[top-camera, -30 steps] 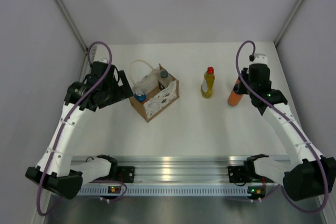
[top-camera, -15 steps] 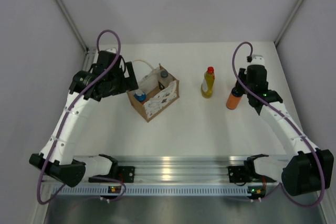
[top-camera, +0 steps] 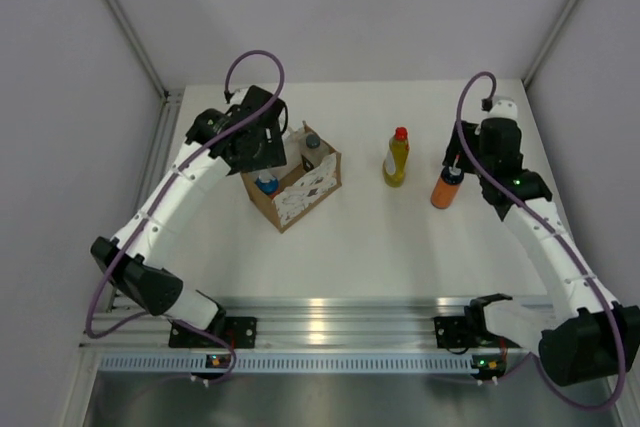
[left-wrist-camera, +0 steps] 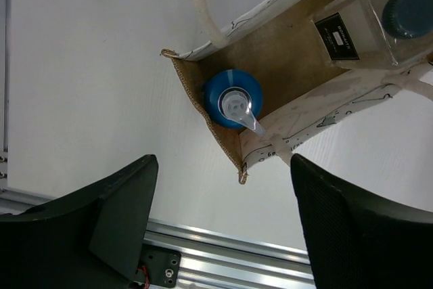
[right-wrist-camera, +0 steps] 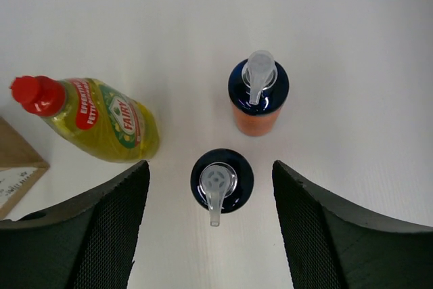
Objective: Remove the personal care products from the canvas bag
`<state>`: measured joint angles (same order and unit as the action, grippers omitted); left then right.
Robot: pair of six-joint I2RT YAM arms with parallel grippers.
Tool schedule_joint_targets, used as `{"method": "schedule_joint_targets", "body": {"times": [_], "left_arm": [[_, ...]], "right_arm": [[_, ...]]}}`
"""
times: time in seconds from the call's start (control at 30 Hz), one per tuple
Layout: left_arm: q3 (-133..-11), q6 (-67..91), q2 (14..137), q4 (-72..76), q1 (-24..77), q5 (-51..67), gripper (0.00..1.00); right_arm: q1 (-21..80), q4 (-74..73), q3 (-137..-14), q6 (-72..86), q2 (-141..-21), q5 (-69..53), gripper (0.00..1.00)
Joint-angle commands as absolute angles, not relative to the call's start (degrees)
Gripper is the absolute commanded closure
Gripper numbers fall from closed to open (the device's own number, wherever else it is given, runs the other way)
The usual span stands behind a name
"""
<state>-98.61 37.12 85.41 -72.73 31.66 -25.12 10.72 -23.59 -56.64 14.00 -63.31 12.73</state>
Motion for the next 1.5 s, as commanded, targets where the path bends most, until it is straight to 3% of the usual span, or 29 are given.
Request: {"method": "schedule_joint_targets", "body": {"times": [0.0, 0.3, 0.93, 1.47], "left_arm": [[-101.2, 42.9, 86.7, -77.1, 32.4, -30.5, 0.19], [-101.3, 46.2, 92.9, -78.0, 33.7, -32.1, 0.47], [-100.3, 50.0, 97.5, -75.2, 32.6, -34.1, 0.48], [-96.3, 51.9, 96.2, -71.8, 32.0, -32.7, 0.60]], "right_arm": [[9.8, -27.0, -61.5, 16.0, -57.2, 13.3, 0.29], [10.0, -30.1, -63.2, 17.8, -53.4, 6.1, 0.21], [10.9, -30.8, -63.8, 17.1, -52.3, 0.8, 0.18], [10.9, -31.7, -66.4, 16.0, -52.8, 0.4, 0.18]]}}
